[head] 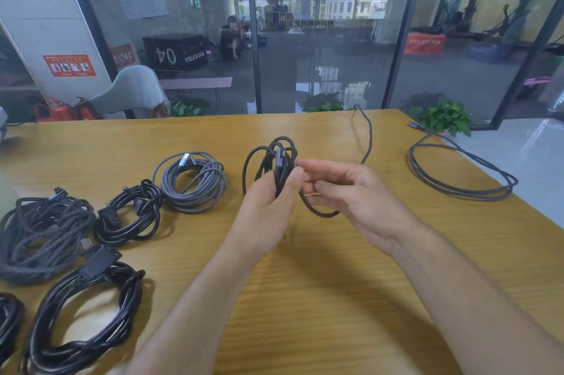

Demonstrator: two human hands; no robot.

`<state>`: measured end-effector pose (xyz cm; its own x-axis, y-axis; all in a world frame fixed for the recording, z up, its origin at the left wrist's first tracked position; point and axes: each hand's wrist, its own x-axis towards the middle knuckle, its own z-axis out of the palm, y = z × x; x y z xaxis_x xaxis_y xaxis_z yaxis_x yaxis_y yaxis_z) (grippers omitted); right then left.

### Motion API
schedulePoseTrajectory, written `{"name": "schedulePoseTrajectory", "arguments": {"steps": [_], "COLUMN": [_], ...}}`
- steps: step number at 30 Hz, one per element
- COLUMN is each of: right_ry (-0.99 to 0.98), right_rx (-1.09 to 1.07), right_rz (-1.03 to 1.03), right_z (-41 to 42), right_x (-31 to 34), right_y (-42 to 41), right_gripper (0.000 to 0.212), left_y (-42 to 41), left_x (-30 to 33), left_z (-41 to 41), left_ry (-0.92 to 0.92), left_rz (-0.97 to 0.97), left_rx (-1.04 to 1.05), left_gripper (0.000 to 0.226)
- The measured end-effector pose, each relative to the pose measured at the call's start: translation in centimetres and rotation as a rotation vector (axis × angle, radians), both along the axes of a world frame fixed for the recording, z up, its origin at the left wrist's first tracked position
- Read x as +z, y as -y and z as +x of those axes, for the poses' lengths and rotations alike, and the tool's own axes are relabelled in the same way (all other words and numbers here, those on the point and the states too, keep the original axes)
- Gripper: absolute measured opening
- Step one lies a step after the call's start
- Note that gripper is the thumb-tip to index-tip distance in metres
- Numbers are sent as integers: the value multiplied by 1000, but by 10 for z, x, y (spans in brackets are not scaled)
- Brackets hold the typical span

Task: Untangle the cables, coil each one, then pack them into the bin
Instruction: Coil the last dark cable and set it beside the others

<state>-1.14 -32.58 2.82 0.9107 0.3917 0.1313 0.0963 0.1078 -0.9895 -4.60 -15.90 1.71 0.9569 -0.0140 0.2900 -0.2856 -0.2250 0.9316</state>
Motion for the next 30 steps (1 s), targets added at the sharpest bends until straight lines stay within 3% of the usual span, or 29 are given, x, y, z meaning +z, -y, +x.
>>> {"name": "schedulePoseTrajectory", "arguments": {"steps": [3,5,9,10,11,13,16,20,24,30], "right_ry": [-50,57,748,839,823,580,237,128,203,239], "right_rx": [130,99,-291,-332,-312,-89,407,796,723,349], "right_rz": [67,-17,-645,-797,-917,-992,-810,-733,-779,-1033], "right_z": [-3,-5,2,6,11,13,-2,-20,-13,24], "right_x": [4,4,-7,-7,-7,-5,-7,-14,-19,-2], "right_y": [3,2,6,12,20,29,18,-11,-12,64], "right_gripper": [39,36,7,13,26,44,44,36,39,41], "left_y": [-2,-3,-5,-8,-11,-17,-18,-15,-15,-29], "left_x": [2,1,-5,-4,-3,0,3,7,15,21], "left_z": [0,1,6,7,9,11,8,2,-5,-7], "left_ry": [27,21,-21,-26,-23,-5,8,-71,-197,-258], "left_rz": [2,12,-36,-90,-125,-141,-234,-444,-538,-542], "left_rx": [-16,-16,54,73,92,141,113,-116,-339,-433], "left_gripper": [39,42,36,38,39,43,42,40,39,36]}}
